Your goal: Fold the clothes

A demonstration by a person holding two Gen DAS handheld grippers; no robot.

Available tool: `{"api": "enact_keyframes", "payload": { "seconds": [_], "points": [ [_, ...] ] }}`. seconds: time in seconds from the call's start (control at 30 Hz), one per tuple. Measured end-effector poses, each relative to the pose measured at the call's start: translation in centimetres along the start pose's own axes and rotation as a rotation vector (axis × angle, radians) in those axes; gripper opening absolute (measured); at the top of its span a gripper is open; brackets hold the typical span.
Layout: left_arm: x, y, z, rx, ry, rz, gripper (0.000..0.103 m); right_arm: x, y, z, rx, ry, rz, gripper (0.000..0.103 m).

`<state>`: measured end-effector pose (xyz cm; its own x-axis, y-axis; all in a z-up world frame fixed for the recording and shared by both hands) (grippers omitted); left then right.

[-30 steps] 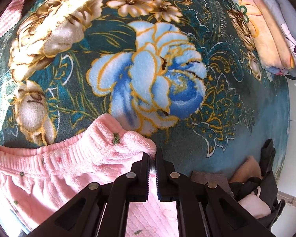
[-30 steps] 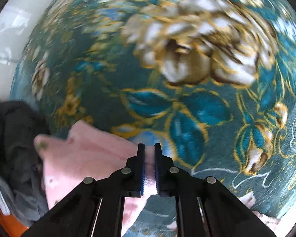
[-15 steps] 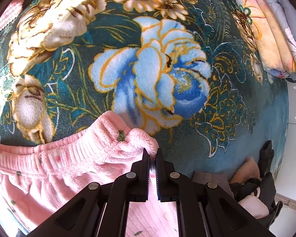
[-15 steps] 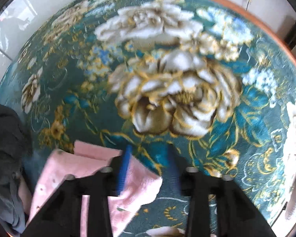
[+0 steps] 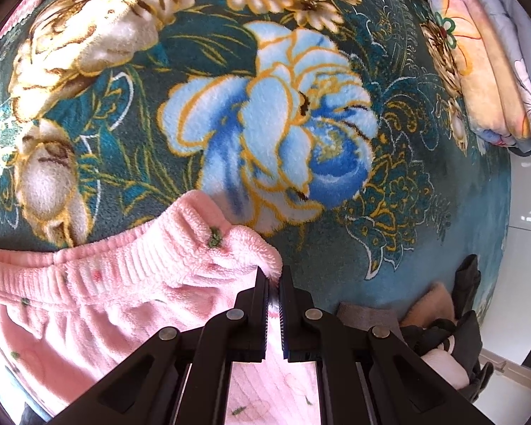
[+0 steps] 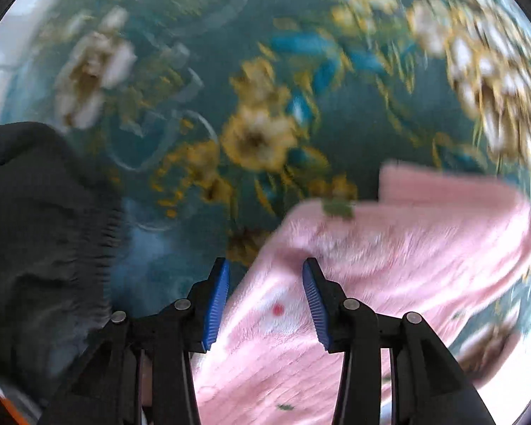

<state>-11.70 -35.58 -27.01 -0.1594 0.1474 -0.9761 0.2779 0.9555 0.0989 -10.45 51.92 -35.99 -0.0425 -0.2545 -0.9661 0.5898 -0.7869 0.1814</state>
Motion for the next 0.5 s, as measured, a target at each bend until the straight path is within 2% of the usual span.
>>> {"api": "enact_keyframes", "payload": {
  "seconds": [0.07,0.1,0.13,0.27,0.37,0.43,0.5],
  "points": [
    [-0.3,0.0,0.2,0.004,-0.003,0.016,0.006,0.5,0.0,-0.5,0.018,0.066,0.016,0.021],
    [-0.4,0.1,0.3,0.007,-0.005,0.022,0.005,0.3,0.0,-0.9,0.022,0.081,0.014,0.007],
    [-0.8,0.2,0.5,0.012,-0.002,0.024,0.005,0.1,0.1,-1.2,0.030,0.084,0.012,0.005],
    [-3.2,0.5,1.0,0.061,0.048,0.022,0.004,-3.6,1.2,-3.0,0.038,-0.023,-0.038,0.004],
    [-6.4,1.3,1.7,0.115,0.133,0.026,0.004,-9.0,2.9,-4.7,-0.017,-0.140,-0.112,0.004],
    [-9.2,2.4,2.9,0.152,0.199,0.023,0.004,-13.0,4.6,-6.9,-0.022,-0.238,-0.154,0.004],
    [-12.2,3.7,4.9,0.195,0.234,0.012,0.004,-16.6,7.3,-9.3,-0.038,-0.315,-0.200,0.004]
  ]
}}
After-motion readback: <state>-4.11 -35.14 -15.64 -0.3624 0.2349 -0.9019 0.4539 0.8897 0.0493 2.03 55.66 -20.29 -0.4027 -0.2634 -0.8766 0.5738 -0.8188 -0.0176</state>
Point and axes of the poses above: each gripper's, at about its wrist camera, not at the fingertips, and x roughly the way its jaws point, z to its left, y to its underside, the point moved 3 cm from there along x, roughly the way its jaws point, and after that the axes turned 2 degrees about -y, right-handed, at the moved point
